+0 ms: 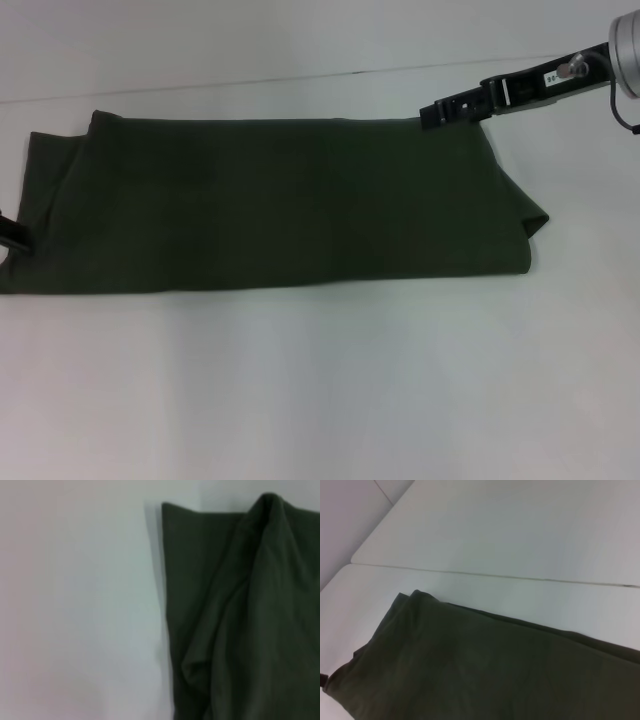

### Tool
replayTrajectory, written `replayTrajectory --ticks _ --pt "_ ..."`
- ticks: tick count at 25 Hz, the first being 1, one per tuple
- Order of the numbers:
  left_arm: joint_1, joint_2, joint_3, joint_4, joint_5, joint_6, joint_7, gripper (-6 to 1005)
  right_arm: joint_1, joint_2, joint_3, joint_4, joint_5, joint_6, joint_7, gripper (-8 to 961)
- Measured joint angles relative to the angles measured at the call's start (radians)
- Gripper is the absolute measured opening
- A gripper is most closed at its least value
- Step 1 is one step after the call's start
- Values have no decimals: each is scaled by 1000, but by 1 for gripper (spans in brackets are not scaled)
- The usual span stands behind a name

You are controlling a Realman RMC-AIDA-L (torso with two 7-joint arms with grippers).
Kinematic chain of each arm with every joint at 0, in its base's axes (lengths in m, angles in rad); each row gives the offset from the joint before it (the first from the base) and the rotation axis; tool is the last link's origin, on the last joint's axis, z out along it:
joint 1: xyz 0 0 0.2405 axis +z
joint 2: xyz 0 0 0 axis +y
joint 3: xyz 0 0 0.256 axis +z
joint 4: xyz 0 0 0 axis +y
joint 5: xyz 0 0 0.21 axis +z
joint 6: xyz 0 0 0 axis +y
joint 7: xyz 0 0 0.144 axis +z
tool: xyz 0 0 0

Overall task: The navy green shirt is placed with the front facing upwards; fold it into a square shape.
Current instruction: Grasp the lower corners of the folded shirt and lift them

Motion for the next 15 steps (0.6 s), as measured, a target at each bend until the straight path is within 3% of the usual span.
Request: replayTrajectory --ticks 15 --pt "-30 -2 10 149 5 -120 1 767 -23 1 24 0 3 -17 1 945"
